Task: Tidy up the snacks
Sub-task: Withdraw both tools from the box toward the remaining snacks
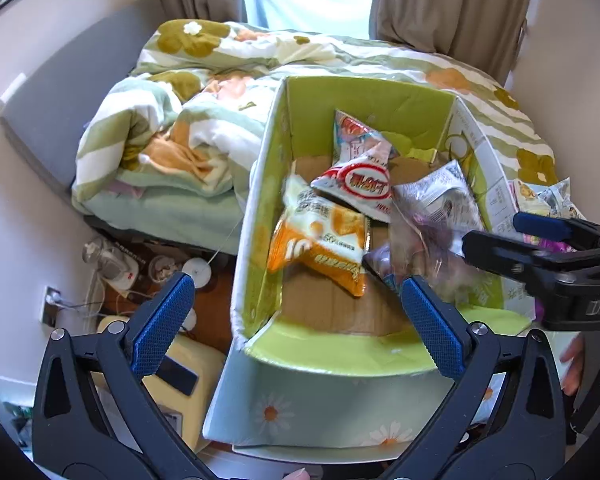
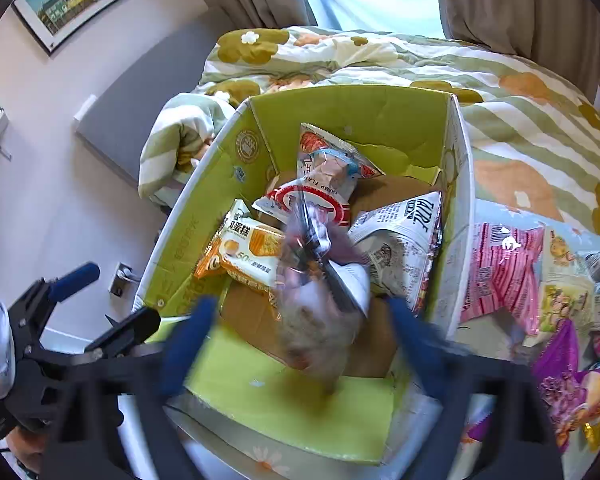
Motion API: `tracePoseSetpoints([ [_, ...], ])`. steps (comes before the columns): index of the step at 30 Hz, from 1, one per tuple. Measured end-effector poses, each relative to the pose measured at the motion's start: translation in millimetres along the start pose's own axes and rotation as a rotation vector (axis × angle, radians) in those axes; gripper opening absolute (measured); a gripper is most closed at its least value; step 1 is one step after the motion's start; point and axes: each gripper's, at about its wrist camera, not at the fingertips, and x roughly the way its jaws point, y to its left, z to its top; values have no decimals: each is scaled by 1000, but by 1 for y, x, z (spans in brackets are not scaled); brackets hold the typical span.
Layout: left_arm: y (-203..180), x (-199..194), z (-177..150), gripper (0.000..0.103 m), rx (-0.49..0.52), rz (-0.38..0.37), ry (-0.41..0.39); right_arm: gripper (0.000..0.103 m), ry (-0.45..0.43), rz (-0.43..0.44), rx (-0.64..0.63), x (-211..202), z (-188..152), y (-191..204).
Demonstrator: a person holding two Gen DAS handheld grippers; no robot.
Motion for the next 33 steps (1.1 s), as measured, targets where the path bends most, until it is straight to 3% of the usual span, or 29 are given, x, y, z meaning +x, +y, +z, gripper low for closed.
tracePoseSetpoints([
  [9,-1,-16,-6,102,-25,-5,-23,103,-72,-26,-26,-28,-7,2],
  [21,-33,-62,3,102,66,-18,-119,103,-181,-68,-2,-96,-20,4],
  [33,-132,-77,14,102,230,-160,-163,103,-336,-210,98,-178,-59,-45],
])
